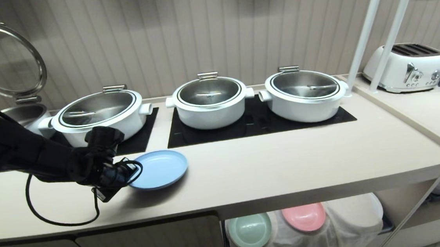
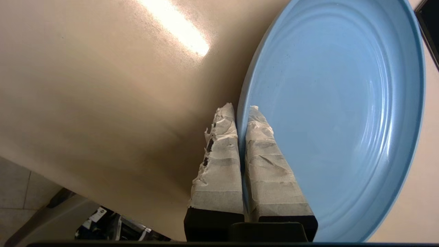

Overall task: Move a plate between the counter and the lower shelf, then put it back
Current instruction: Put the plate

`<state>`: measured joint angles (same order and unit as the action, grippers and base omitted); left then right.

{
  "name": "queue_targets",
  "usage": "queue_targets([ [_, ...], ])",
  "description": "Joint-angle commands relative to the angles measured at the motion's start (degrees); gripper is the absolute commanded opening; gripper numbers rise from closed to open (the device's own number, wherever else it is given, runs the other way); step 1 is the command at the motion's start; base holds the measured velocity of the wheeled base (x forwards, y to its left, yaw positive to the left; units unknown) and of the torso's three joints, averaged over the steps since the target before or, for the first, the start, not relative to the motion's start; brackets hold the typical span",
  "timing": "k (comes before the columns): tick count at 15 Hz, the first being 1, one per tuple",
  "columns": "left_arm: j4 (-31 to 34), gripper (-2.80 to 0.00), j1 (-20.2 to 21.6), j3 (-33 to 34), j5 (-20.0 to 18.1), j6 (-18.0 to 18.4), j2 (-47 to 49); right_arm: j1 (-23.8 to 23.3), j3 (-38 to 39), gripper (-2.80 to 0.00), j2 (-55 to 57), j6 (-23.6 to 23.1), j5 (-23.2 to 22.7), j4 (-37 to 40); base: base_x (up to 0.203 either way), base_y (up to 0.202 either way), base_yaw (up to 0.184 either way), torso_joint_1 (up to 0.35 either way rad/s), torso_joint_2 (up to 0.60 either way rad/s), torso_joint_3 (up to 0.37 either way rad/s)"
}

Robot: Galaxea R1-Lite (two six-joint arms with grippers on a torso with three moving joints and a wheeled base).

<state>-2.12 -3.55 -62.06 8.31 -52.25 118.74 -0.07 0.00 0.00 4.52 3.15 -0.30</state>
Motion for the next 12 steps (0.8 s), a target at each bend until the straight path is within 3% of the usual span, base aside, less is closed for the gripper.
queue_targets([
  [1,0.01,-2.8,0.03,0.01,-0.05,-0.31,0.71,-0.01,0.0,-2.8,0.0,0.05,0.02,-0.05,0.0,0.0,0.0,0.0,0.0,0.0],
  [12,0.01,-2.8,-0.14,0.36,-1.02,-0.4,0.67,0.07,0.0,-2.8,0.0,0.05,0.02,-0.05,0.0,0.0,0.0,0.0,0.0,0.0],
])
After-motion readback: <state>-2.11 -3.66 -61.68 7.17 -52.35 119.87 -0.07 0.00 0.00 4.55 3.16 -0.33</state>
